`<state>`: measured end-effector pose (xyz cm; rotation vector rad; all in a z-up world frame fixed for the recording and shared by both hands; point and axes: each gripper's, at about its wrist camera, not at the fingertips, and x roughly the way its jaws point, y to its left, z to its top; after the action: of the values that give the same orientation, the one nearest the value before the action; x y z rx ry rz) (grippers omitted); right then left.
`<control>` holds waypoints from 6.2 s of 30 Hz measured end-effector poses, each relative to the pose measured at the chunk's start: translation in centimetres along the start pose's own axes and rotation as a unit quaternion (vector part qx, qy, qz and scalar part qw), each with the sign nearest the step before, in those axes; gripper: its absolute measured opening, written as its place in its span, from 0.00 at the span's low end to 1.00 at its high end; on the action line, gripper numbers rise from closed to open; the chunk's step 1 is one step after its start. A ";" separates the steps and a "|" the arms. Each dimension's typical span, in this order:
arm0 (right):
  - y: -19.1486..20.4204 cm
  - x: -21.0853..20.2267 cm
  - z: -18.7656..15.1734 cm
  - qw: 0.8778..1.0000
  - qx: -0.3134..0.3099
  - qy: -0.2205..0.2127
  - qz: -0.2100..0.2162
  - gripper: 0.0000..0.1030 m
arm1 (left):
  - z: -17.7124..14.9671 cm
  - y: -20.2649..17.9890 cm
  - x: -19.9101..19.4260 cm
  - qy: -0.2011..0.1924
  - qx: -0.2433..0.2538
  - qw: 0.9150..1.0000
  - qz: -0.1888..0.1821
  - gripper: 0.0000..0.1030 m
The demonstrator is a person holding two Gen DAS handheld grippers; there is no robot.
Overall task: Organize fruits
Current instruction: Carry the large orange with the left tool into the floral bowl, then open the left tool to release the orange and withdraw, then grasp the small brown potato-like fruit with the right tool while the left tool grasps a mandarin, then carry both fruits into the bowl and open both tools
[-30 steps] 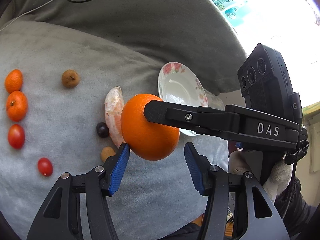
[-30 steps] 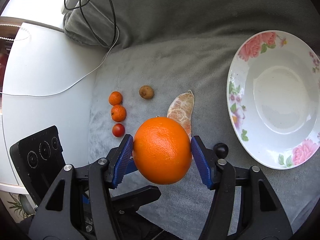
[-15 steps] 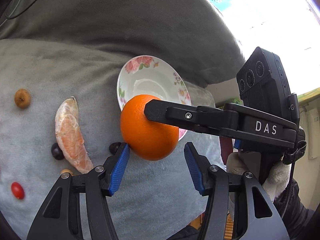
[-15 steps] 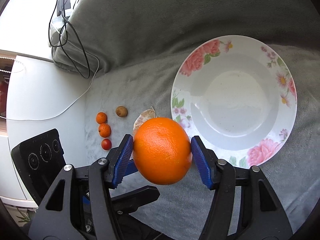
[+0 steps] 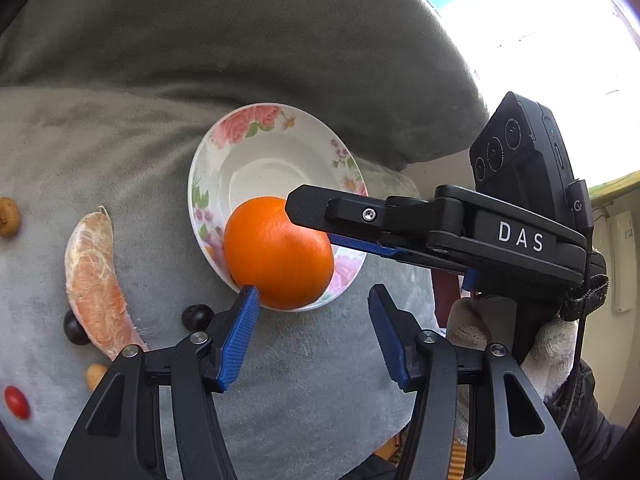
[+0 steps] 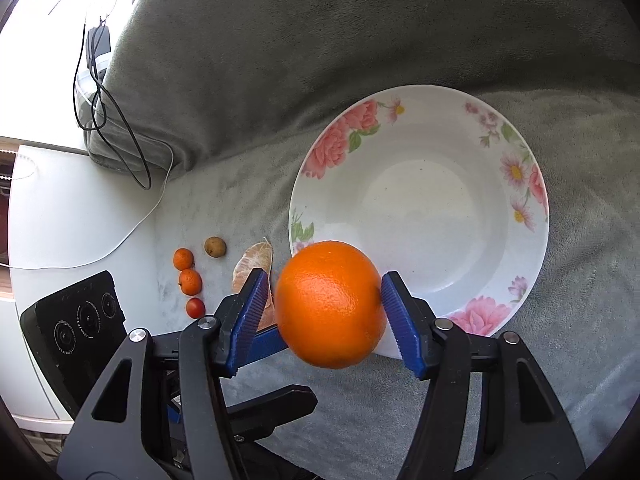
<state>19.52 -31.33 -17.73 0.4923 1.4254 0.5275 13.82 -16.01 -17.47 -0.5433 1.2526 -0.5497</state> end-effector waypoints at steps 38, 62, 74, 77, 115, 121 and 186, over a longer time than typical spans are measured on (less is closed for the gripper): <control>7.7 -6.6 -7.4 0.967 -0.156 -0.172 -0.108 0.73 | -4.2 7.0 -13.1 -0.128 -0.024 0.984 0.119 0.56; 11.6 1.8 -15.5 0.956 -0.264 -0.061 -0.108 0.54 | -8.5 14.5 -18.1 -0.160 -0.073 0.962 0.208 0.56; 10.9 6.5 -15.7 0.974 -0.203 -0.044 -0.093 0.42 | -6.8 17.8 -16.5 -0.127 -0.075 0.972 0.180 0.54; 10.7 7.6 -15.5 0.978 -0.184 -0.040 -0.094 0.40 | -6.3 18.3 -16.3 -0.124 -0.073 0.974 0.174 0.54; 10.3 11.0 -12.2 0.986 -0.117 -0.019 -0.119 0.26 | -4.4 20.7 -13.4 -0.094 -0.073 0.976 0.181 0.38; 10.8 11.2 -12.2 0.985 -0.126 -0.019 -0.115 0.25 | -4.9 20.4 -13.9 -0.102 -0.066 0.977 0.178 0.37; -1.6 -5.2 -1.9 0.975 -0.073 -0.136 -0.157 0.25 | 3.6 2.3 -3.2 -0.061 0.048 0.988 0.131 0.37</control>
<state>17.36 -35.80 -14.80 0.2048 1.1620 0.2937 16.80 -11.92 -15.87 -0.3191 1.1532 -0.3478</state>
